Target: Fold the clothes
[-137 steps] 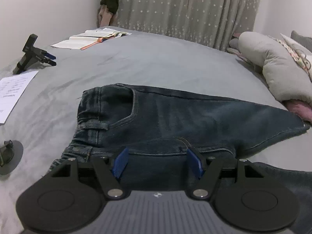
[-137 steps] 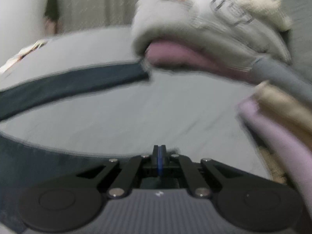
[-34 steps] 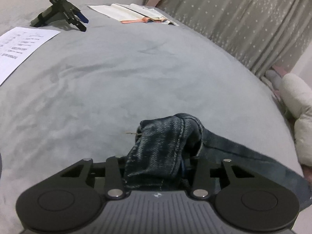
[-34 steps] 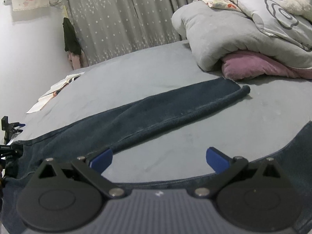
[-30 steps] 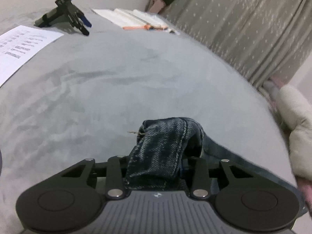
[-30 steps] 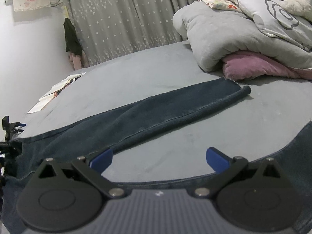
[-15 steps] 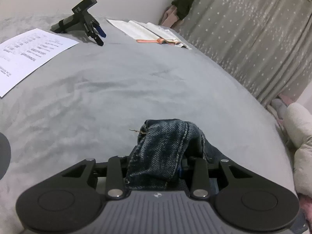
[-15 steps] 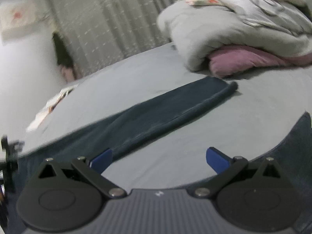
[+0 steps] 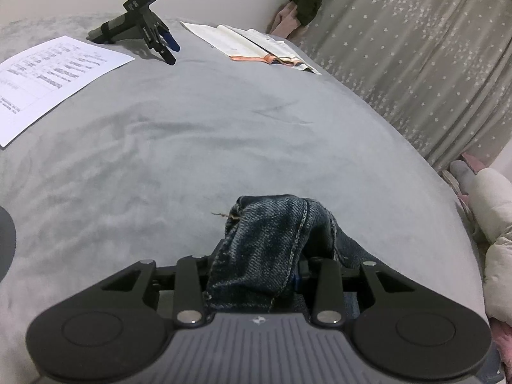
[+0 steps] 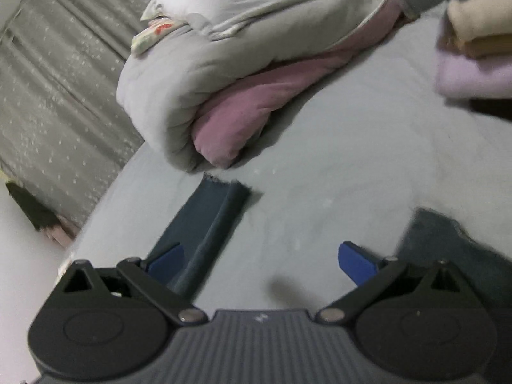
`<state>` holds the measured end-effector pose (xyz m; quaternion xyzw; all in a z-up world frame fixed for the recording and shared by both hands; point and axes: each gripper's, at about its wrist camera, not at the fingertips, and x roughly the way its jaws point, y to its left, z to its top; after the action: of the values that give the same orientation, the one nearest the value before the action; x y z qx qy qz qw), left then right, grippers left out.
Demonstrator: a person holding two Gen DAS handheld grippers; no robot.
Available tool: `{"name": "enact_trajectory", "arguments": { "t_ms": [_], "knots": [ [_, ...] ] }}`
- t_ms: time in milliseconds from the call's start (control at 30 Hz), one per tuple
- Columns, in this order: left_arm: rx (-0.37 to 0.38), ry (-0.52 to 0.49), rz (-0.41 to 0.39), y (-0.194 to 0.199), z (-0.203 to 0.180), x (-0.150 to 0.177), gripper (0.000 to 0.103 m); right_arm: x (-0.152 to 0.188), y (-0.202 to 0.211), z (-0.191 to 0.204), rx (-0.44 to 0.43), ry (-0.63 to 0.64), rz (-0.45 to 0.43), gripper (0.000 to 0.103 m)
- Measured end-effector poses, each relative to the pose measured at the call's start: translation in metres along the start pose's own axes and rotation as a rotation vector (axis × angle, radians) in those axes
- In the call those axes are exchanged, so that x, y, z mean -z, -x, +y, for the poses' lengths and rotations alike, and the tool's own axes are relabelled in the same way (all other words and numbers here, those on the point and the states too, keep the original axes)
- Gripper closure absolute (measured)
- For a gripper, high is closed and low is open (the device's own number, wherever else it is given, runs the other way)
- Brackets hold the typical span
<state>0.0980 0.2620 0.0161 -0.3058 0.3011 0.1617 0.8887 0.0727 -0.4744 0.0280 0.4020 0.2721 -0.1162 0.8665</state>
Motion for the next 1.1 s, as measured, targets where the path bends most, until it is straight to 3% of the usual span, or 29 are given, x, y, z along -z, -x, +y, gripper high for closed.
{"name": "enact_trajectory", "arguments": {
  "t_ms": [133, 233, 300, 333, 367, 400, 433, 533, 633, 767, 867, 1000, 1100],
  "knots": [
    [-0.006, -0.010, -0.007, 0.002, -0.004, 0.001, 0.069, -0.012, -0.043, 0.021, -0.016, 0.000, 0.056, 0.000],
    [-0.014, -0.018, -0.012, 0.003, -0.005, 0.003, 0.069, -0.016, -0.072, 0.046, 0.046, 0.051, 0.060, 0.000],
    [-0.015, -0.021, -0.010, 0.003, -0.006, 0.003, 0.069, -0.015, -0.092, 0.068, 0.109, 0.153, 0.065, 0.008],
    [-0.012, -0.018, -0.008, 0.003, -0.005, 0.003, 0.069, -0.014, -0.100, 0.079, 0.137, 0.204, 0.069, 0.030],
    [-0.010, -0.016, -0.007, 0.003, -0.005, 0.002, 0.069, -0.013, -0.107, 0.088, 0.165, 0.250, 0.072, 0.071],
    [-0.007, -0.013, -0.005, 0.002, -0.004, 0.002, 0.069, -0.012, -0.112, 0.094, 0.189, 0.286, 0.074, 0.091],
    [-0.005, -0.010, -0.003, 0.002, -0.004, 0.002, 0.069, -0.012, -0.113, 0.098, 0.198, 0.308, 0.072, 0.094],
    [0.018, 0.008, 0.001, 0.001, -0.001, 0.001, 0.069, -0.023, -0.088, 0.093, 0.103, 0.305, 0.022, 0.096],
    [0.107, 0.033, 0.006, 0.003, 0.000, 0.001, 0.069, -0.040, -0.037, 0.081, -0.004, 0.349, -0.078, 0.097],
    [0.125, 0.003, 0.015, -0.001, -0.006, 0.004, 0.067, -0.050, 0.011, 0.051, -0.065, 0.336, -0.161, 0.097],
    [0.137, -0.020, 0.022, -0.005, -0.010, 0.007, 0.066, -0.042, 0.012, 0.027, -0.002, 0.356, -0.130, 0.097],
    [0.154, -0.050, 0.032, -0.009, -0.016, 0.010, 0.065, -0.022, -0.026, 0.012, 0.131, 0.420, -0.015, 0.097],
    [0.175, -0.058, 0.016, -0.003, -0.022, 0.008, 0.065, -0.029, -0.019, 0.019, 0.070, 0.378, -0.060, 0.097]
  ]
}}
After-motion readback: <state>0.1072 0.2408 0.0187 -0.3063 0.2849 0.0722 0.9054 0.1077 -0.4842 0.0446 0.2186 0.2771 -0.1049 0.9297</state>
